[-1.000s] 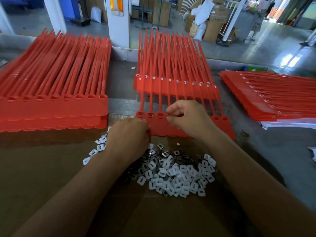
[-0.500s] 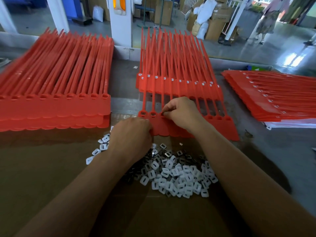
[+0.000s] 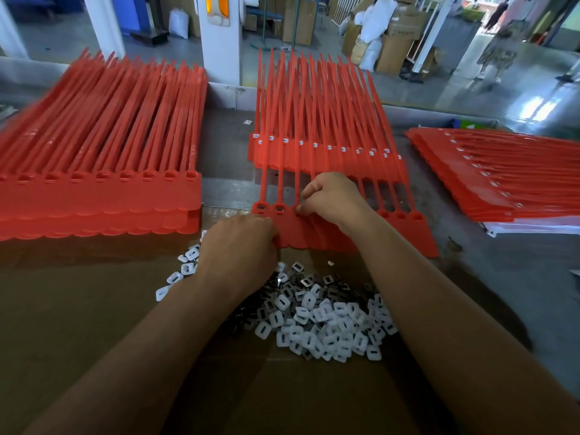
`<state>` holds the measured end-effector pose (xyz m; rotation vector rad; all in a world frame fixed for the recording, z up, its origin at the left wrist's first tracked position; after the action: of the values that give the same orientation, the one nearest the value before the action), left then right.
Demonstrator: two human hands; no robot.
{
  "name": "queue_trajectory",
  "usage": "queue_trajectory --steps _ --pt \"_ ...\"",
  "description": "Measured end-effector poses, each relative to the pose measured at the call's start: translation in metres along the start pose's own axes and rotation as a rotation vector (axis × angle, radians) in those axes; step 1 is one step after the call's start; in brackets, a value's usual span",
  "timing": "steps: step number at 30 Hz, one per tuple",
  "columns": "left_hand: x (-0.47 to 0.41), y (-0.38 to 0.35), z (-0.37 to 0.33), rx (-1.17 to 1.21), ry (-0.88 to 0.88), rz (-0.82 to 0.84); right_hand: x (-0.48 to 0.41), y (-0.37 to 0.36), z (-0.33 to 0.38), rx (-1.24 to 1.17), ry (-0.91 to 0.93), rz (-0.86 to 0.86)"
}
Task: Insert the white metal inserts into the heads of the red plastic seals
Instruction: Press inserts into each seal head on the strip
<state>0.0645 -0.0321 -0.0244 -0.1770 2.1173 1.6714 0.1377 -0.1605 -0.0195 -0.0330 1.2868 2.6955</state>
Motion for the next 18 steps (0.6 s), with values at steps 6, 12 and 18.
queue_trajectory --steps 6,12,18 --pt "-0.0001 0.0 0.0004 0.006 0.003 0.004 -0.006 -0.0029 -0.0009 0.014 -0.042 0.039" --pt "0.0003 0.0001 0.0002 0.004 0.0 -0.006 -0.0037 -0.0012 -0.004 -0.033 -0.038 0.062" --pt "0.0008 0.0008 0.0007 0.001 0.0 -0.007 -0.0002 0.0008 -0.0041 -0.067 -0.057 0.117"
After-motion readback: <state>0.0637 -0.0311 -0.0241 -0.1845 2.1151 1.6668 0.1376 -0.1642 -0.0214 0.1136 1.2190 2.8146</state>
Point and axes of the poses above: each hand's wrist, its own x-axis away from the middle knuckle, its own y-axis out of the back of the hand, z = x × y, the point moved 6 cm from there along -x, towards the middle knuckle, and after that the axes turned 14 degrees about -z, right-handed, at the moved point
